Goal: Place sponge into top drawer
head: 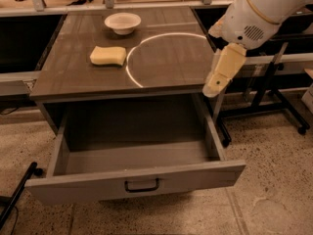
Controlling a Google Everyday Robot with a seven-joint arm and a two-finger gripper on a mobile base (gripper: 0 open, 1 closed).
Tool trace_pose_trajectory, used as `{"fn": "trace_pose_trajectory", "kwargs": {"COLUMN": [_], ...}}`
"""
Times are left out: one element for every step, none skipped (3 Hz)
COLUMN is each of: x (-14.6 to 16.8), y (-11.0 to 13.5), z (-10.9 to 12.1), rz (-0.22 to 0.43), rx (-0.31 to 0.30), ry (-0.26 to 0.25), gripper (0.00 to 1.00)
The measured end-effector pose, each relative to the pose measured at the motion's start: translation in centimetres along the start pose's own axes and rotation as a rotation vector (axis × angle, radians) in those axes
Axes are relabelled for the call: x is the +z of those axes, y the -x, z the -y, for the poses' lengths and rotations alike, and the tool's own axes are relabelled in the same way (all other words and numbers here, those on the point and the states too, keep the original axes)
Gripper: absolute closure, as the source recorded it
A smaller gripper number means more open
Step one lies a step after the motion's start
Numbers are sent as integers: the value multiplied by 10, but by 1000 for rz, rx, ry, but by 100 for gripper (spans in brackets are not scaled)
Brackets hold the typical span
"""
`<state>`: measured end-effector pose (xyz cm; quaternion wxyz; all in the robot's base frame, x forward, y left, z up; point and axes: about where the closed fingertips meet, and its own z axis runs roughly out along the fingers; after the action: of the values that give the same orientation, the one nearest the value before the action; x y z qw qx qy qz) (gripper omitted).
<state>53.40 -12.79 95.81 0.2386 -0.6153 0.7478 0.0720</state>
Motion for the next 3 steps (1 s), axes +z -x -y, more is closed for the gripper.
{"fn": "trace_pose_trajectory", "kwargs": {"x": [32,48,64], "y": [33,55,84], "z": [19,34,51], "rz": [122,197,252], "rx": [77,113,107], "ry": [-24,-56,-73], "gripper": [0,0,0]}}
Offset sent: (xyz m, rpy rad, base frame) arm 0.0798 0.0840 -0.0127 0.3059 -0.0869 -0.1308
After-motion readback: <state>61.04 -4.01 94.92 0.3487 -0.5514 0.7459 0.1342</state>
